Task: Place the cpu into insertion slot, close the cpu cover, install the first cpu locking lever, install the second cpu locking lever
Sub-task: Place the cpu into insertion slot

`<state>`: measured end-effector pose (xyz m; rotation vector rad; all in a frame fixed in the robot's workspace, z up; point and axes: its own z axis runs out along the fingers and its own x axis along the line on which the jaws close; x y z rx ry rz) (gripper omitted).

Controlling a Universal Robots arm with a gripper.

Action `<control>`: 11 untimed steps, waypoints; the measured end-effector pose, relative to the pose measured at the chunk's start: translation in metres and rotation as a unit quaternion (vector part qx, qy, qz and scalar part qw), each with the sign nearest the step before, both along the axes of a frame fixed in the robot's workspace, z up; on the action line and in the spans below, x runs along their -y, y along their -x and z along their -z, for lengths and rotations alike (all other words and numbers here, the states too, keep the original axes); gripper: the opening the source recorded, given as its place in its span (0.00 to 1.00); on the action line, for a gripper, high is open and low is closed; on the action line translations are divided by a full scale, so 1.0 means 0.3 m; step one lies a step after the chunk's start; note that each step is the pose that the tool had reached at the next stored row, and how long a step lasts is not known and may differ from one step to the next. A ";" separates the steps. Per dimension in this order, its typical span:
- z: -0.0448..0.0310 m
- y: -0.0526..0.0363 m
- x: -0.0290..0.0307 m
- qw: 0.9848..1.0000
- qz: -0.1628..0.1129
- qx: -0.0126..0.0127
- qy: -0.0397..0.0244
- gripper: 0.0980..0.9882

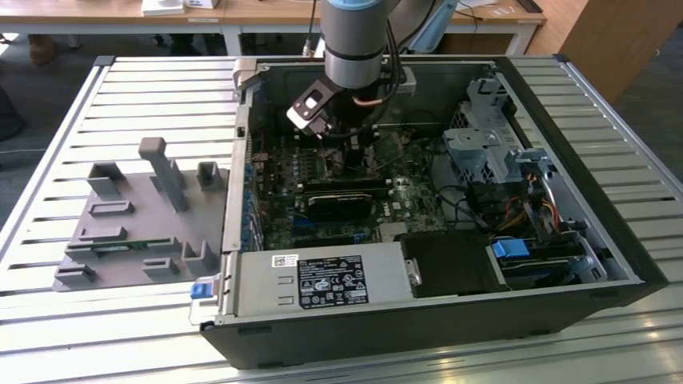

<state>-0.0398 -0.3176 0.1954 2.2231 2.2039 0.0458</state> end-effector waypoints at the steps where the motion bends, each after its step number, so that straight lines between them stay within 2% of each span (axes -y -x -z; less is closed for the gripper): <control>1: 0.002 0.000 0.000 1.000 0.000 0.000 0.000 0.49; 11: 0.006 0.001 0.000 1.000 0.000 0.000 0.000 0.49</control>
